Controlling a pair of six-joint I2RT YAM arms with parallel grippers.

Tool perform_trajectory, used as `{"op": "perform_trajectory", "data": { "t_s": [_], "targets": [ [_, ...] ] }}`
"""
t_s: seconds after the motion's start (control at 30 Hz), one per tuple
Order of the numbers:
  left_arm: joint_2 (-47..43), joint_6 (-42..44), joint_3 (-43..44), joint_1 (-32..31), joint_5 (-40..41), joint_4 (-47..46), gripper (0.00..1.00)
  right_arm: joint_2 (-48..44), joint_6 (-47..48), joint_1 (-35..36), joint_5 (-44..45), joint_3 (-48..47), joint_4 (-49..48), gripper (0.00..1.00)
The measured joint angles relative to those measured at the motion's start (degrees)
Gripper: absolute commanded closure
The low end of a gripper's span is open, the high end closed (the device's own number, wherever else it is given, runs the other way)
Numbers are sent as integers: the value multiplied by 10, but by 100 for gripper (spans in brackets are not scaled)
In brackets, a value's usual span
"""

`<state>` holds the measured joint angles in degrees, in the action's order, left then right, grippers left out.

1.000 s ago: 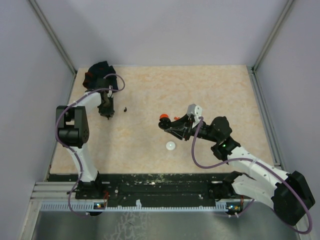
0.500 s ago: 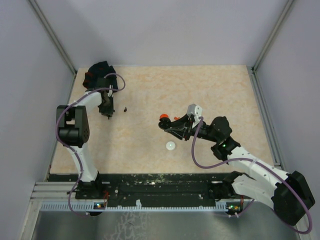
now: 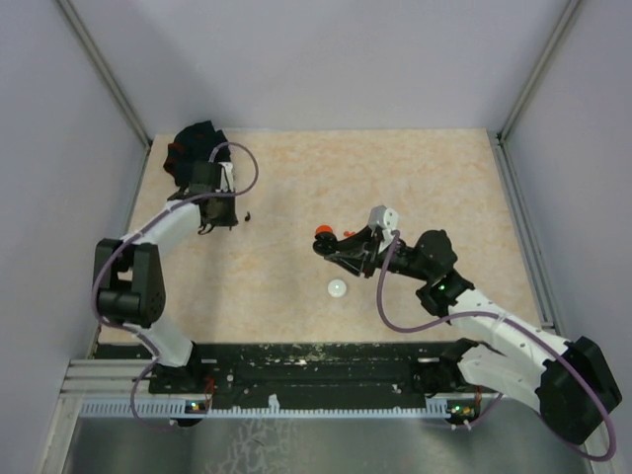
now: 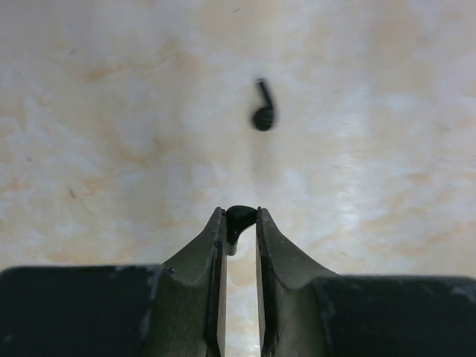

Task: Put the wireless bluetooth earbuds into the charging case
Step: Pick up the earbud from the center of the board, then place the earbud in the charging case.

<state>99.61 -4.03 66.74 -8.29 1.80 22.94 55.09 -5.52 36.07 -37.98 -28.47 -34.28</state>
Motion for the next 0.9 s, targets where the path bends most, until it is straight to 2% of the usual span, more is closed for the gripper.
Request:
{"op": "perform_trajectory", "data": {
  "t_s": [0.4, 0.67, 0.9],
  "targets": [
    [-288, -32, -157, -98, -68, -203, 85, 21, 12, 2, 36, 14, -22, 100],
    [-391, -66, -211, -179, -85, -315, 86, 50, 40, 30, 90, 15, -47, 100],
    [-431, -82, -224, -254, -83, -381, 87, 90, 62, 61, 150, 15, -94, 100]
  ]
}}
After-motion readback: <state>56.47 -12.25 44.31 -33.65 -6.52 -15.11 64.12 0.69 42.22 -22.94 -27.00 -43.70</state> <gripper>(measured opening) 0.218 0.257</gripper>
